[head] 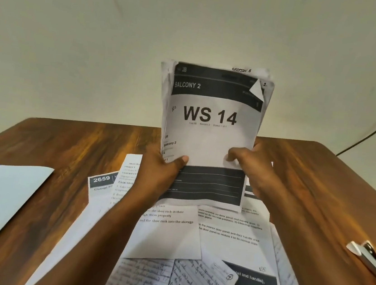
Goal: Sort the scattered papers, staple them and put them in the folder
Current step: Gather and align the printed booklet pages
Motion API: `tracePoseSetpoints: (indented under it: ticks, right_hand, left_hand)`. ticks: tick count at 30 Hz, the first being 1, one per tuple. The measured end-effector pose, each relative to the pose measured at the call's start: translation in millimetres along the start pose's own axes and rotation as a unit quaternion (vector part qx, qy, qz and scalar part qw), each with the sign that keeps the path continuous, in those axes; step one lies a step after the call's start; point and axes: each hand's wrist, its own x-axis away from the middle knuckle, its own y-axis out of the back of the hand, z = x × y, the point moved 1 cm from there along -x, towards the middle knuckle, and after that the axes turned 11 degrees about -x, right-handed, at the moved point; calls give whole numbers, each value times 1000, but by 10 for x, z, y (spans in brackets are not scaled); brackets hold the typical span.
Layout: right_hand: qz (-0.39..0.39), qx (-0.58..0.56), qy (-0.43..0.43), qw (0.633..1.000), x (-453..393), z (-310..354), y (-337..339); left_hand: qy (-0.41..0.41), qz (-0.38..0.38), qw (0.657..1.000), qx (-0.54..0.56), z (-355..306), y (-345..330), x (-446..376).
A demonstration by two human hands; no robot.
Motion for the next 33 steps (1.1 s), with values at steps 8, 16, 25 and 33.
tracePoseSetpoints:
  ticks: [8, 16, 25, 33]
  right_hand:
    - [-7, 46, 31, 998, 173, 239, 32]
    - [-10, 30, 21, 999, 700, 490, 177]
    - [-25, 10, 12, 1000, 1359, 335, 254]
    - [-6, 64, -41, 997, 1672, -188, 279]
  left_hand:
    - [11, 15, 1000, 2, -223, 106, 114]
    - [63, 104, 991, 51, -399, 351, 411]
    - [125, 207, 970, 30, -204, 573, 1172]
    - [192, 228, 953, 60, 98, 618, 1654]
